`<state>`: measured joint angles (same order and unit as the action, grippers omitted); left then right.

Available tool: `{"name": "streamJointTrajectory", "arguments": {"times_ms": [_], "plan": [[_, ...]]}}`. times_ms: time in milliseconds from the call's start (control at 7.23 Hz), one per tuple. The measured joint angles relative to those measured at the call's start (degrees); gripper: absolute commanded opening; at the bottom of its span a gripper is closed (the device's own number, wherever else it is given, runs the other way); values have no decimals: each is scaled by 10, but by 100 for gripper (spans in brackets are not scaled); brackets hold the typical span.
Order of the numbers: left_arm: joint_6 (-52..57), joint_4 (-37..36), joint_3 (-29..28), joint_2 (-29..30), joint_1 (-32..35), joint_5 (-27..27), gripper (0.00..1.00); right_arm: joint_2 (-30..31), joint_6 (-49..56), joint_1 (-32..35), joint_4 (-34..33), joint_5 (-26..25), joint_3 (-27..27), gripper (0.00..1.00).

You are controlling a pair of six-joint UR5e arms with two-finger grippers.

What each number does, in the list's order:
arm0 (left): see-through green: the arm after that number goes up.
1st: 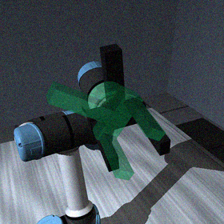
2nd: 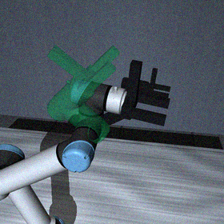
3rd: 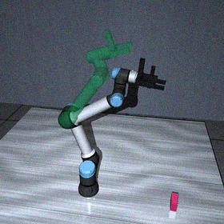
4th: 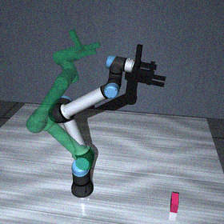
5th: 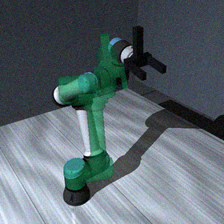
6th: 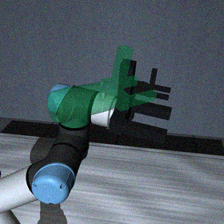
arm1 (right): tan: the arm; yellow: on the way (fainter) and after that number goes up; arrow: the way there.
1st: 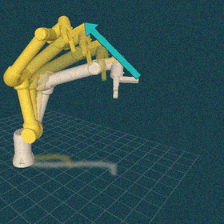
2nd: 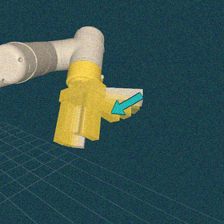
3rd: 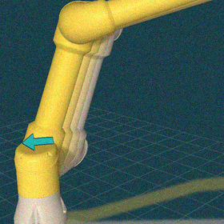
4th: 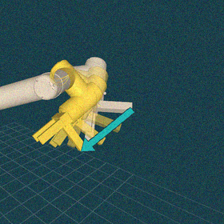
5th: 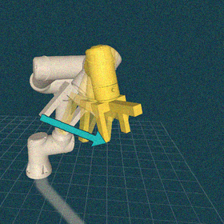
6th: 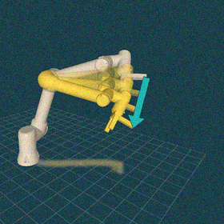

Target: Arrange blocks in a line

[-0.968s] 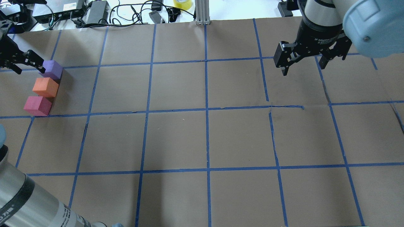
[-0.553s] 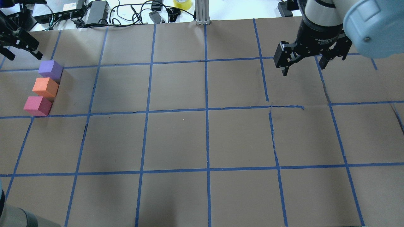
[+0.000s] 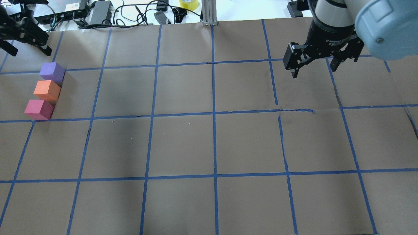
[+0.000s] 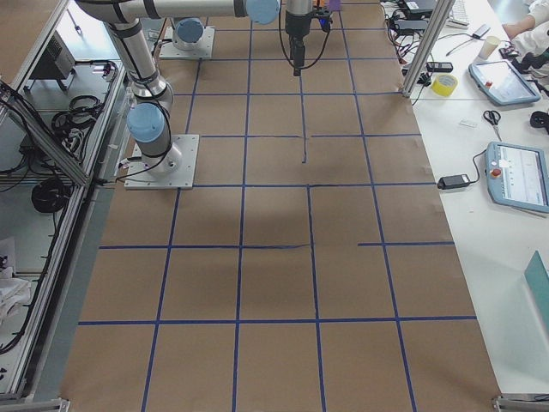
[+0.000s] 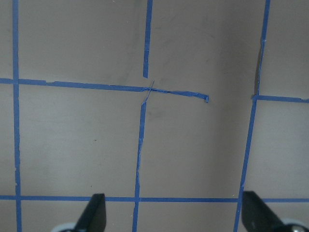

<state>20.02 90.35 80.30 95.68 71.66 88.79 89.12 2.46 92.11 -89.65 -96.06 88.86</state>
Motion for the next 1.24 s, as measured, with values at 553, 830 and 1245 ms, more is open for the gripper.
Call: {"name": "streamJointTrajectory", "arguments": {"times_ms": [553, 830, 1245], "plan": [[-200, -65, 31, 13, 171, 1, 100, 0, 0, -1, 0, 0, 0, 100], [-216, -110, 59, 6, 202, 3, 100, 0, 0, -1, 0, 0, 0, 100], [-228, -65, 61, -16, 209, 6, 100, 0, 0, -1, 0, 0, 0, 100]]}}
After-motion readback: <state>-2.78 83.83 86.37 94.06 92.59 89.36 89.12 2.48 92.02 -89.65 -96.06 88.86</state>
